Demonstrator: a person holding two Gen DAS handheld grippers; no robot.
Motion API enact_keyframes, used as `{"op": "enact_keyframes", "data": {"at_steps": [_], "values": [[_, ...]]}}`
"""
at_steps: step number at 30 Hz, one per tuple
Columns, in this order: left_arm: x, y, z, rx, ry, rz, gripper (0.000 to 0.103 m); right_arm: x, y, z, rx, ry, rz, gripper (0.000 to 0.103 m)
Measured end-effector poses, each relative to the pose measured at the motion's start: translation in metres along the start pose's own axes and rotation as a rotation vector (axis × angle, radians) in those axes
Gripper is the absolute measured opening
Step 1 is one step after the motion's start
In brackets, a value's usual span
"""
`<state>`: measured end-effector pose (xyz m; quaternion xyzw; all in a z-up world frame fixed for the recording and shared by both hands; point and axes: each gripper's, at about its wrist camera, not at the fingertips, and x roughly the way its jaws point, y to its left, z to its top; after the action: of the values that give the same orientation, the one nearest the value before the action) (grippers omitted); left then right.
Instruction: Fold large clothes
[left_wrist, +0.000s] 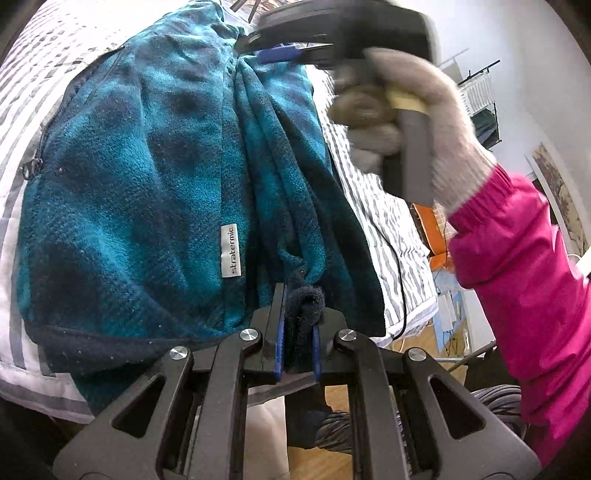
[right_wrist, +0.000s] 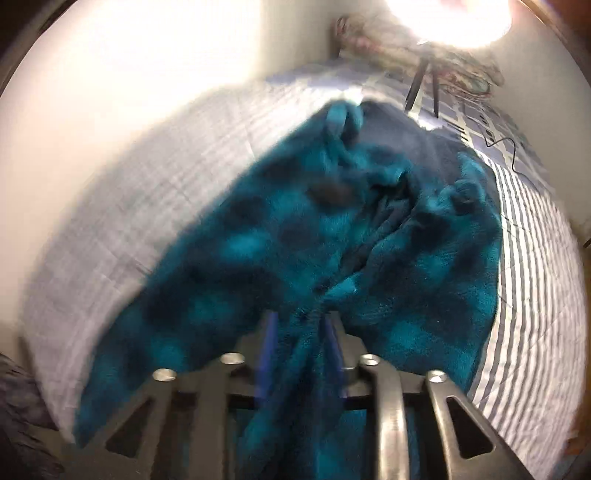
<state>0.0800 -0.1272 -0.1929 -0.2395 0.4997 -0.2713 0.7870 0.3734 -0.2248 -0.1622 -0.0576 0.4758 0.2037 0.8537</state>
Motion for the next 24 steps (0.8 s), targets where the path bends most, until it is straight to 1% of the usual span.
{"op": "enact_keyframes", "data": {"at_steps": [2, 3, 5, 8, 9, 11, 14, 15, 17, 20, 22, 24], "values": [[-0.003, 0.001, 0.0, -0.009, -0.003, -0.006, 0.009, -0.023, -0.02, -0.01, 0.096, -0.035, 0.026, 0.031], [-0.004, 0.002, 0.0, -0.013, -0.001, -0.01, 0.009, -0.036, -0.034, -0.018, 0.154, -0.047, 0.037, 0.031], [-0.008, 0.005, -0.001, -0.02, -0.002, -0.015, 0.009, -0.057, -0.053, -0.04, 0.231, -0.053, 0.037, 0.031], [-0.013, 0.01, -0.001, -0.024, -0.004, -0.02, 0.009, -0.081, -0.068, -0.069, 0.266, -0.045, 0.01, 0.031], [-0.013, 0.011, 0.001, -0.023, -0.006, -0.019, 0.009, -0.086, -0.071, -0.073, 0.27, -0.043, 0.008, 0.031], [-0.018, 0.013, 0.001, -0.015, -0.009, -0.016, 0.009, -0.101, -0.074, -0.093, 0.296, -0.041, 0.03, 0.032], [-0.021, 0.013, 0.001, 0.001, -0.001, -0.007, 0.009, -0.107, -0.077, -0.115, 0.329, -0.028, 0.059, 0.036], [-0.022, 0.013, -0.001, 0.012, 0.002, -0.002, 0.009, -0.108, -0.076, -0.128, 0.342, -0.014, 0.066, 0.037], [-0.022, 0.011, 0.002, 0.018, 0.002, -0.001, 0.009, -0.105, -0.072, -0.148, 0.354, 0.015, 0.08, 0.042], [-0.023, 0.014, 0.002, 0.01, 0.014, -0.001, 0.01, -0.085, -0.063, -0.178, 0.366, 0.093, 0.087, 0.047], [-0.022, 0.016, 0.002, 0.014, 0.016, 0.006, 0.01, -0.074, -0.063, -0.192, 0.406, 0.128, 0.123, 0.048], [-0.018, 0.018, 0.002, 0.002, 0.024, 0.005, 0.01, -0.065, -0.067, -0.202, 0.474, 0.133, 0.184, 0.051]]}}
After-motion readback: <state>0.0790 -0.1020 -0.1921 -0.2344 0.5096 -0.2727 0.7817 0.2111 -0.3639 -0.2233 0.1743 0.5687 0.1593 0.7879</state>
